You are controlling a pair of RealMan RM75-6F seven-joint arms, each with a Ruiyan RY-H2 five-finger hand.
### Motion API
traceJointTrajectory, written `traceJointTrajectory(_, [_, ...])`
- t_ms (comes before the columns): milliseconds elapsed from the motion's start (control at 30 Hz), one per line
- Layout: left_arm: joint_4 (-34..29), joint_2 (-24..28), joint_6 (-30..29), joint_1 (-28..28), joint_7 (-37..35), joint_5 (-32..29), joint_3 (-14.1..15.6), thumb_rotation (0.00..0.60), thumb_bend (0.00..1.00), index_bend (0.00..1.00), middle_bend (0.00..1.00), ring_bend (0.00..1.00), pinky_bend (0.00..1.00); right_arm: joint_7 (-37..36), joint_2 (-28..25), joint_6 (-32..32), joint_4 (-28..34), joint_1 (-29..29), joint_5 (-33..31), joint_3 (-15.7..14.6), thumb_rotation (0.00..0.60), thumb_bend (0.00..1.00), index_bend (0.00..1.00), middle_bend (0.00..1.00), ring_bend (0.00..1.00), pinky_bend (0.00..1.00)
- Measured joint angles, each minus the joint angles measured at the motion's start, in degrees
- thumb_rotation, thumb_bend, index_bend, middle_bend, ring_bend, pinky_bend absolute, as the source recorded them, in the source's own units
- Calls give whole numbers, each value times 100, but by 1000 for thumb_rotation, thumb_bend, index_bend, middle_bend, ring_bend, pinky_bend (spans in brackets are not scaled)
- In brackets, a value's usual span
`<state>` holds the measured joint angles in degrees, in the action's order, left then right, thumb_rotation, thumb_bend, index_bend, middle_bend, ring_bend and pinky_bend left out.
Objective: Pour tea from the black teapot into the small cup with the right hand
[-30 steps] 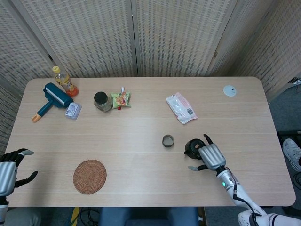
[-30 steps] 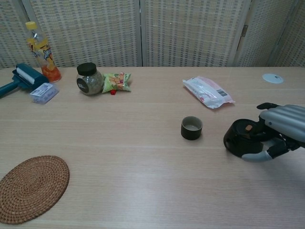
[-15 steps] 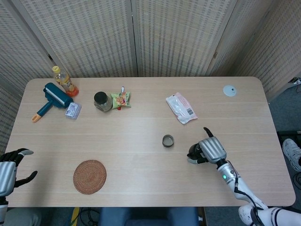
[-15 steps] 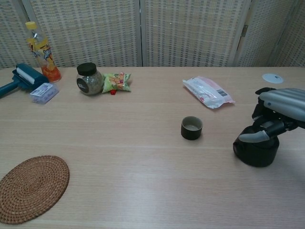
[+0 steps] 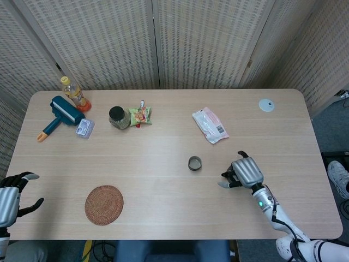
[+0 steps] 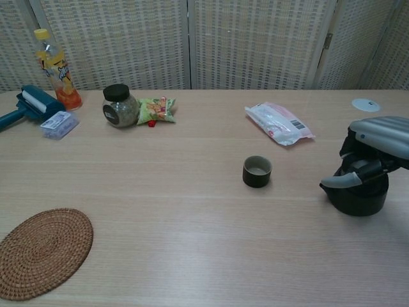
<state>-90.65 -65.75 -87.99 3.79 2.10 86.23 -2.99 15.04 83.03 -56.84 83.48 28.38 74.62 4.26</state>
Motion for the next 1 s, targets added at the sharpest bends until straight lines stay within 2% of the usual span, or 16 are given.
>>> traceJointTrajectory(133, [-19,18,-10,3,7,6,-8,600,183,337,287,289,243,-66,-54,53,32,28,-52,24,277,0,916,928,965,305])
traceJointTrajectory(333, [-25,18,-11,1,14,9,-5,600,183,338,287,289,243,-396,-207,55,160,62,18,85,277,0,916,927,967,308])
traceJointTrajectory(467, [-24,16,-11,11,9,21,-11,600,183,339,287,289,243,-736,-336,14,246,82,186,112,216,0,916,924,968,308])
traceJointTrajectory(533, [-22,13,-15,16,4,32,-13,600,183,339,287,289,243,-886,-404,-16,281,92,280,124,164,0,917,923,968,308])
traceJointTrajectory(667, [-15,12,-10,22,12,42,-10,600,183,340,287,289,243,-1055,-555,-118,381,113,387,180,146,8,930,924,968,315])
traceJointTrajectory(700, [-15,12,-11,23,20,43,-11,600,183,340,287,289,243,-1033,-563,-132,386,114,384,190,148,26,933,925,967,318])
traceJointTrajectory(833, [-22,10,-20,28,20,54,-15,600,183,340,287,289,243,-750,-566,-279,401,119,363,246,180,304,934,929,968,352])
traceJointTrajectory(867, [-21,8,-23,28,23,58,-15,600,183,340,287,289,243,-687,-571,-333,418,125,346,280,192,349,934,929,968,360])
traceJointTrajectory(1000, [-22,7,-30,27,27,64,-12,600,183,340,287,289,243,-650,-571,-392,427,153,317,339,218,412,934,929,966,397])
